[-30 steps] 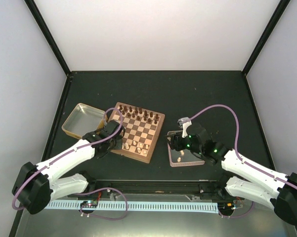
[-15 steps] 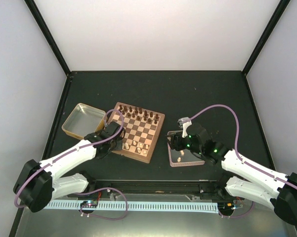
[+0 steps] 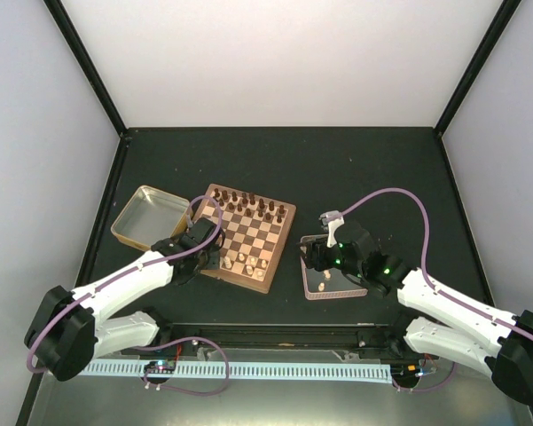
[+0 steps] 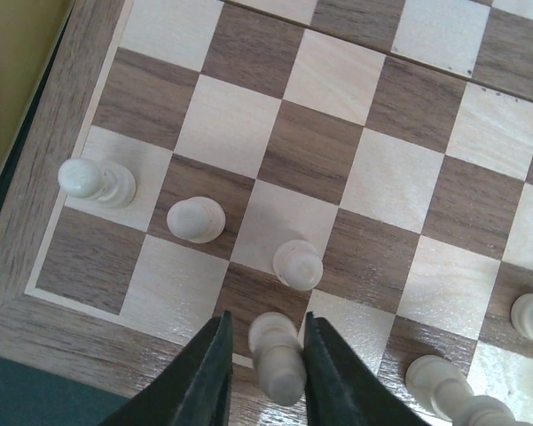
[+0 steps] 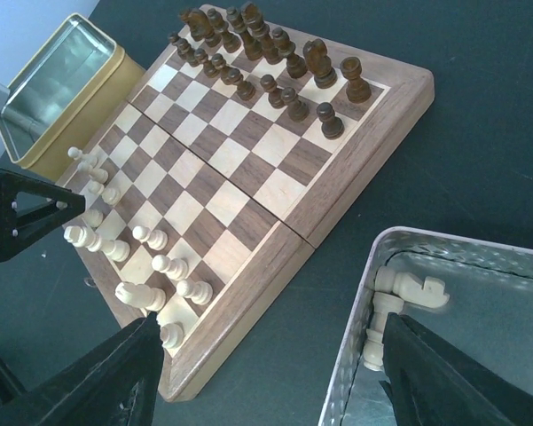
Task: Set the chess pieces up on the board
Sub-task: Place the chess piece on the chessboard, then pick up the chess piece from the storage box.
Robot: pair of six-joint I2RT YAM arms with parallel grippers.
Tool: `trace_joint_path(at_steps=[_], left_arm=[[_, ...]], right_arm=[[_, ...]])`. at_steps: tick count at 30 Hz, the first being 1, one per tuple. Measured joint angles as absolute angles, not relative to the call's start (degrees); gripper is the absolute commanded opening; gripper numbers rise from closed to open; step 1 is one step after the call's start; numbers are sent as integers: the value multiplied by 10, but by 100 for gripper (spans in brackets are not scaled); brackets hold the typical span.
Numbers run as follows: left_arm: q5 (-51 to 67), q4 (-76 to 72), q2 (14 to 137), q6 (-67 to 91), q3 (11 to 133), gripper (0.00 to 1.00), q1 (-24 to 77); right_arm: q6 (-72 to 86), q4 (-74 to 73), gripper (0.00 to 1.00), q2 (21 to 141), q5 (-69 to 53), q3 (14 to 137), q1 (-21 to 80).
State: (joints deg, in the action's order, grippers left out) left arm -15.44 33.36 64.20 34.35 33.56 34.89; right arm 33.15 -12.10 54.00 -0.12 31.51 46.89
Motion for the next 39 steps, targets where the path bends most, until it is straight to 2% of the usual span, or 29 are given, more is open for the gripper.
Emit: trace_joint_path(at_steps=[3,7,16,21,24,29,39], left_arm=[[-154,336,641,342,336,40,348],[-154,349,622,343,336,44,348],[-164,401,526,347,376,45,348],[-152,403,450,338,384,47,348],[-125,382,394,319,384,52,347],[-70,324,328,289,384,54,346],[7,285,331,263,375,54,346]], right_arm=[[334,-125,68,539,-1,316,469],[342,-142,68,533,4,320,469],[396,-243,64,527,84,361,469],[422,-315,56,554,118,384,466],[420,-338,51,583,118,388,461],[394,-355,41,664,103,394,448],[347,-361,34,783,82,418,436]])
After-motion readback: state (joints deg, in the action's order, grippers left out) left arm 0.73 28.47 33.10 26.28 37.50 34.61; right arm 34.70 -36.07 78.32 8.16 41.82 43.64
